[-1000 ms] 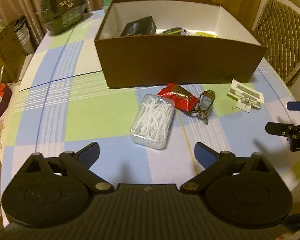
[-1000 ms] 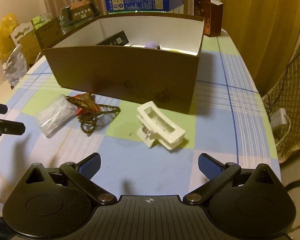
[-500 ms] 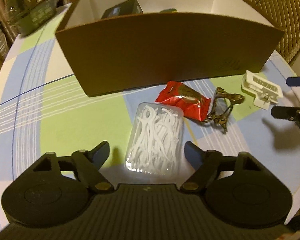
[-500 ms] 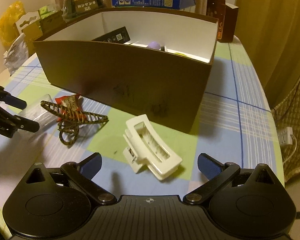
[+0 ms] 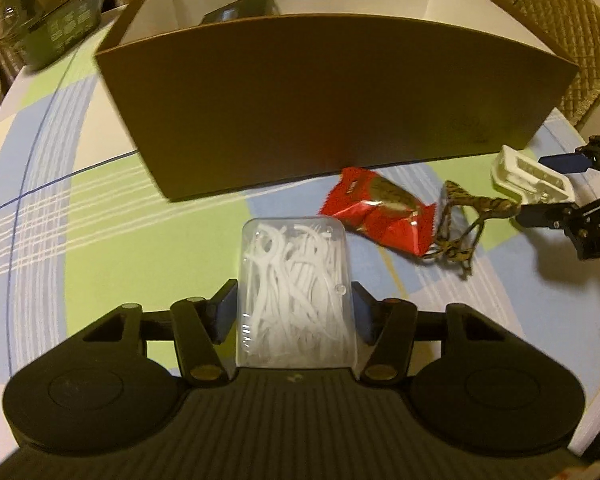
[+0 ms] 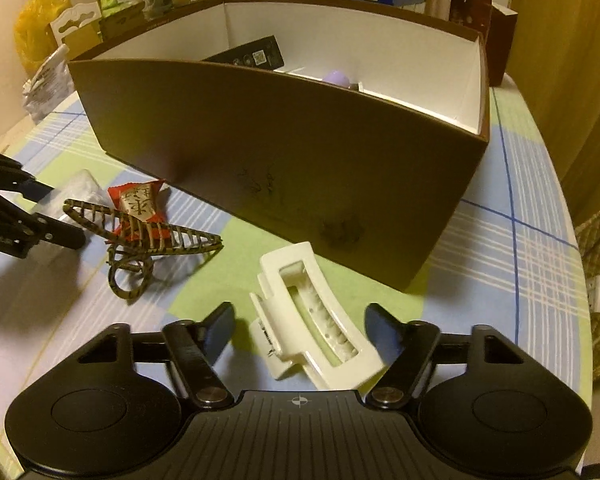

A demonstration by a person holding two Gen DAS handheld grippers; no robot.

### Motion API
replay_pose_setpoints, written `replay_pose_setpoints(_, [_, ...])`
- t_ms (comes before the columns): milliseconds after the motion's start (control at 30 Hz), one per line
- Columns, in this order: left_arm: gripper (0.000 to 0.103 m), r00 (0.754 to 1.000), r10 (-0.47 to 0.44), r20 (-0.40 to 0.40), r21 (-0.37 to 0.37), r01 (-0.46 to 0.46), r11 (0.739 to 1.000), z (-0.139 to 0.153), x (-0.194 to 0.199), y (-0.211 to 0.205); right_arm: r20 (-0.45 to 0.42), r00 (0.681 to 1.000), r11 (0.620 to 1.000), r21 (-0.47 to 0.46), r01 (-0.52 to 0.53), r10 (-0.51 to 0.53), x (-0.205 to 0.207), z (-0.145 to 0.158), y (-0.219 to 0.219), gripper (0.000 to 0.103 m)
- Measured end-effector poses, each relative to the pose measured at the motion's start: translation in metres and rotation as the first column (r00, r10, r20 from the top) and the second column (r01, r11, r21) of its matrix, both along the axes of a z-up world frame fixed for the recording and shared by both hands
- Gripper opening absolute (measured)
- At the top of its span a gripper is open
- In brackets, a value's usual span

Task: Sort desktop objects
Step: 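Reach the left tool to the clear floss-pick box and grasp it, then grasp the white plastic clip with the right tool while left lifts the floss box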

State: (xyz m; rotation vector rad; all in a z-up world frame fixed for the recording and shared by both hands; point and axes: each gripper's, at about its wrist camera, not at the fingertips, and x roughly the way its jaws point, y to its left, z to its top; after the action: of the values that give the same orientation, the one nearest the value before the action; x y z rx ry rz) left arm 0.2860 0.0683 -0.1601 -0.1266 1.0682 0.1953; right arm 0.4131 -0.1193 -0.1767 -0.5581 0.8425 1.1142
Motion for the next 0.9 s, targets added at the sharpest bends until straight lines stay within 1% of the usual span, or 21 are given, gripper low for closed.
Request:
replay_pose_setpoints(67, [0.053, 1.000, 0.020, -0.004, -0.001, -0.020, 1.000, 0.000, -0.004, 0.004, -0.006, 1.000, 1.000, -0.005, -0.007, 0.007, -0.001, -0.001, 0.001, 0.052])
replay_pose_setpoints(100, [0.053, 0.999, 0.032, -0.007, -0.002, -0.032, 0.999, 0.000, -0.007, 0.006, -0.002, 1.000, 1.000, -0.007, -0.012, 0.012, -0.002, -0.001, 0.001, 0.050])
replay_pose_setpoints(133, [0.053, 0.999, 0.039, -0.008, -0.003, -0.039, 0.999, 0.002, -0.009, 0.008, -0.001, 1.000, 1.000, -0.010, -0.018, 0.018, -0.003, 0.000, 0.001, 0.045])
replay_pose_setpoints(167, [0.053, 0.999, 0.048, -0.011, -0.003, -0.048, 0.999, 0.002, -0.011, 0.010, -0.005, 1.000, 1.000, -0.011, -0.019, 0.019, -0.004, 0.000, 0.001, 0.042])
replay_pose_setpoints(267, [0.053, 0.997, 0.071, -0.018, -0.006, -0.071, 0.997, 0.004, -0.019, 0.014, -0.028, 1.000, 1.000, -0.020, -0.003, 0.002, -0.006, 0.001, 0.000, 0.041])
replay_pose_setpoints(400, [0.053, 0.995, 0.091, -0.030, -0.013, -0.091, 0.996, 0.006, -0.029, 0.018, -0.081, 0.997, 0.999, -0.032, 0.001, -0.003, -0.010, 0.007, -0.004, 0.039])
replay_pose_setpoints(533, [0.053, 0.994, 0.108, -0.013, -0.026, -0.108, 0.994, 0.016, -0.037, 0.016, -0.119, 0.993, 1.000, 0.006, 0.006, -0.005, -0.014, 0.024, -0.013, 0.039])
replay_pose_setpoints(667, [0.053, 0.994, 0.105, 0.032, -0.022, -0.104, 0.994, 0.037, -0.042, 0.015, -0.135, 0.991, 0.998, 0.065, 0.011, -0.002, -0.015, 0.049, -0.019, 0.039])
replay_pose_setpoints(800, [0.053, 0.990, 0.089, 0.110, -0.012, -0.089, 0.996, 0.068, -0.041, 0.014, -0.131, 0.991, 0.992, 0.129, 0.015, 0.002, -0.011, 0.075, -0.020, 0.039])
replay_pose_setpoints(900, [0.053, 0.982, 0.076, 0.173, 0.000, -0.077, 0.997, 0.093, -0.034, 0.014, -0.129, 0.992, 0.983, 0.180, 0.018, 0.005, -0.006, 0.093, -0.016, 0.039])
